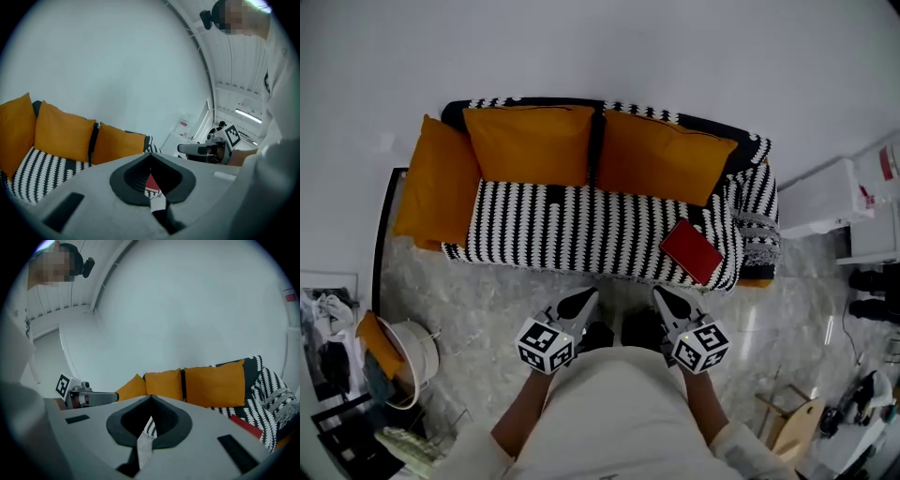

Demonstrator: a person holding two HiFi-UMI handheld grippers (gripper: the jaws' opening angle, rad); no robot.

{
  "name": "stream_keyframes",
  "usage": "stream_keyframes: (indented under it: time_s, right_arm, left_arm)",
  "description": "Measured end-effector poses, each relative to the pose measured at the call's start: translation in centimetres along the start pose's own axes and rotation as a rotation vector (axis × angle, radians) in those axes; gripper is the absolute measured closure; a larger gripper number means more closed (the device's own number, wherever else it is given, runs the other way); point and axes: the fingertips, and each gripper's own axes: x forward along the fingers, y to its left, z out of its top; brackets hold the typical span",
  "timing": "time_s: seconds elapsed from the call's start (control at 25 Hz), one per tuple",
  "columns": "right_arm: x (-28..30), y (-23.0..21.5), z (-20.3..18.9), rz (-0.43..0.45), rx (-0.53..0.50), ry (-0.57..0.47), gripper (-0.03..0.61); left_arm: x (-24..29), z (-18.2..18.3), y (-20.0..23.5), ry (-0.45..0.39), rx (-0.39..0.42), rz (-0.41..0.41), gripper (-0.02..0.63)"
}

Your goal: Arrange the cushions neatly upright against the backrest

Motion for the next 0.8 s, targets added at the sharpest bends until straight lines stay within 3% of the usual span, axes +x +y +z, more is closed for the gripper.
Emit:
stream_keyframes:
  time_s: [0.36, 0.8]
  right_arm:
    - [-0.8, 2.0, 0.8, 0.028, -0.03, -0.024, 0.571]
    - [-1.6, 1.6, -0.3, 0.005, -0.02, -0.017, 0.571]
  left_arm:
    - [0.4, 1.6, -2.2, -0.029, 0.013, -0.024, 0.601]
    - [0.6, 0.7, -3.1, -0.002, 0.022, -0.048, 0.601]
